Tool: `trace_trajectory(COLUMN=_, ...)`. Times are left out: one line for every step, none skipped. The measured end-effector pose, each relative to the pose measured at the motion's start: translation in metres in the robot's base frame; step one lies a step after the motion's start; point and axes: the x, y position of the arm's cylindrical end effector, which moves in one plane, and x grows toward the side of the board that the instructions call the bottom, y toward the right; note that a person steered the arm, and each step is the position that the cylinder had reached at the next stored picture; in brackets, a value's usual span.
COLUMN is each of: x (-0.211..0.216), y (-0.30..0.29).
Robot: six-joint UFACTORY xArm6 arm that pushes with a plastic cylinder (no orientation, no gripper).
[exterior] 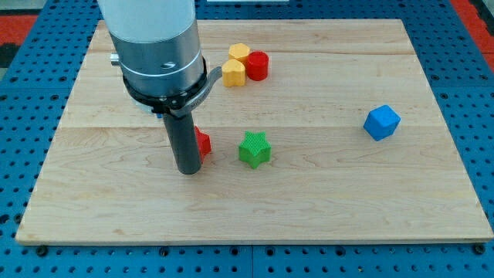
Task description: Move the red star below the red circle
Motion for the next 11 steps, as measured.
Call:
trace_trajectory(x=0.0, y=-0.002)
trace_trajectory(x=-0.001, y=-0.056)
trace_trajectory(x=-0.016, y=-0.038)
trace_trajectory(x=-0.043, y=0.015)
trace_trajectory(x=-0.05, y=0.017)
trace_trajectory(x=-0.031, y=0.009)
trace_trajectory(x=-0.03, y=0.043)
trace_trajectory(x=-0.066, y=0.096)
trace_trajectory(x=-0.103, y=0.12)
trace_trajectory(x=-0.104, y=0.119)
trace_trajectory(x=-0.108, y=0.108)
